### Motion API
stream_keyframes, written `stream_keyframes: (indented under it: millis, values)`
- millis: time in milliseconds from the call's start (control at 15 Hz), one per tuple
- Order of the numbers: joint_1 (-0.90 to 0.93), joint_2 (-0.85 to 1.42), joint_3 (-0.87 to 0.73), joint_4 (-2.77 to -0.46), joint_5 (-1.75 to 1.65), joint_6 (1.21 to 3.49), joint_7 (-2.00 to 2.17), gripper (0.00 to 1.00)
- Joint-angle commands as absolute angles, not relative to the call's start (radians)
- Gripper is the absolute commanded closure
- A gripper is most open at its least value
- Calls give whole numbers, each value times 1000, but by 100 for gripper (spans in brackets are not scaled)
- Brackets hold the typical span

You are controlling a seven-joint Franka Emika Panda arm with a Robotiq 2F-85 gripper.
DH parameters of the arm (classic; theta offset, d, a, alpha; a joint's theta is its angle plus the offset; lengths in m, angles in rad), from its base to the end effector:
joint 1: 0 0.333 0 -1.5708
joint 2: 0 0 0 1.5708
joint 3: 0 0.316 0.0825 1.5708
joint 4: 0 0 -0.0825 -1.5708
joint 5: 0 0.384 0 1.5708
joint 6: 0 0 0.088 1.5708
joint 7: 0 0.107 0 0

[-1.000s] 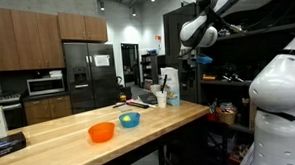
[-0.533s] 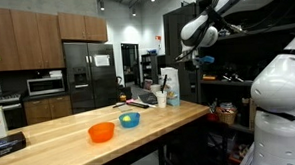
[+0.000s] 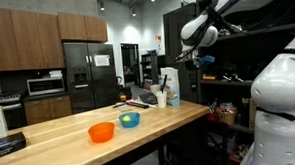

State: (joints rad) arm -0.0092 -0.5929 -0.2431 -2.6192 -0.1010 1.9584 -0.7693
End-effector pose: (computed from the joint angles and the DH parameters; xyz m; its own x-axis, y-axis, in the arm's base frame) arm 0.3430 -0.0938 0.4273 0.8219 0.5692 -0.0245 0.5655 -0.8203 -0.0860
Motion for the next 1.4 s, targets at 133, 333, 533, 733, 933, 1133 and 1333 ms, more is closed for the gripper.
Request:
stream_keyframes:
  millis: [133, 333, 533, 733, 933, 1133, 1333]
  values:
    - [-16, -592, -237, -2618, -97, 1957, -774, 0]
    - [-16, -592, -237, -2618, -97, 1956, -774, 0]
    - [-9, -596, -242, -2624, -98, 1977, -802, 0]
    - [0, -599, -249, -2627, -109, 1982, -884, 0]
    - [2, -598, -250, -2625, -115, 1964, -982, 0]
    - [107, -470, -203, -2557, 11, 2032, -1034, 0]
    - [209, -379, -185, -2496, 161, 2085, -1155, 0]
